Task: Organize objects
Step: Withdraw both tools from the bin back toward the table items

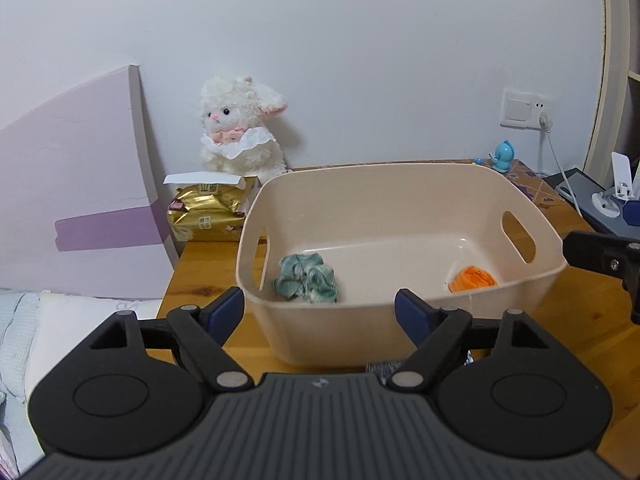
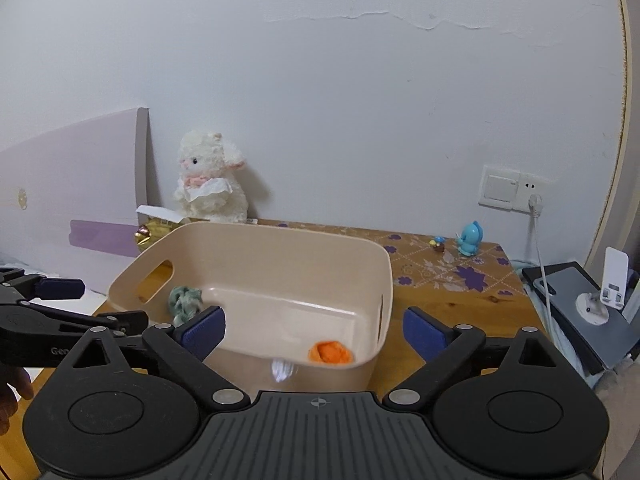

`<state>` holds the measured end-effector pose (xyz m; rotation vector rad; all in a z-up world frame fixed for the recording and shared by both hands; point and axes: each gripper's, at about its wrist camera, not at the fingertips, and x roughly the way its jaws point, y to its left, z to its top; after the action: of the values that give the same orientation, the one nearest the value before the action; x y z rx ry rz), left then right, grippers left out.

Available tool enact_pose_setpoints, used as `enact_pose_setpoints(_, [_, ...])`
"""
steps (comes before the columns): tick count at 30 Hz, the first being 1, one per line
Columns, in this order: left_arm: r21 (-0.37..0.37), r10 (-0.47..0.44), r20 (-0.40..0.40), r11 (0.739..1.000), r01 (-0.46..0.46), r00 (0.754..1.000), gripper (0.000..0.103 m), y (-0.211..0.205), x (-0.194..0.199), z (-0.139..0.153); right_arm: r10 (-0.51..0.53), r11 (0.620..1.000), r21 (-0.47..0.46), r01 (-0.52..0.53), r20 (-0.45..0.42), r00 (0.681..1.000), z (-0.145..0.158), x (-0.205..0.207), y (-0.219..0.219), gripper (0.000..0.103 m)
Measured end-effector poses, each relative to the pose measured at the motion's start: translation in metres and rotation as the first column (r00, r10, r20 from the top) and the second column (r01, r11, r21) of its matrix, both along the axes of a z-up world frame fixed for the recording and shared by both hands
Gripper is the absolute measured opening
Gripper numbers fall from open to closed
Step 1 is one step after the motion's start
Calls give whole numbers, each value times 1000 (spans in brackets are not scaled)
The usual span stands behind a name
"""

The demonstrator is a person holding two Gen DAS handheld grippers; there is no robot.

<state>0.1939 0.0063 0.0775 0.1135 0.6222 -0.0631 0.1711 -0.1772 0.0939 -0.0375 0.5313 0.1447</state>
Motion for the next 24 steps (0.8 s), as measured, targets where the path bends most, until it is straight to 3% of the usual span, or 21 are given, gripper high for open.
enact_pose_setpoints(14, [14,24,-7,1000,-24,1000,87,20,-67,-20,10,1000,1,-10,-27,1000,-22,-63,0,101])
enact_pose_setpoints(24, [48,32,-81,998,-28,996,87,35,-83,-58,13,1000,-6,-14,-102,995,-58,-79,6,101])
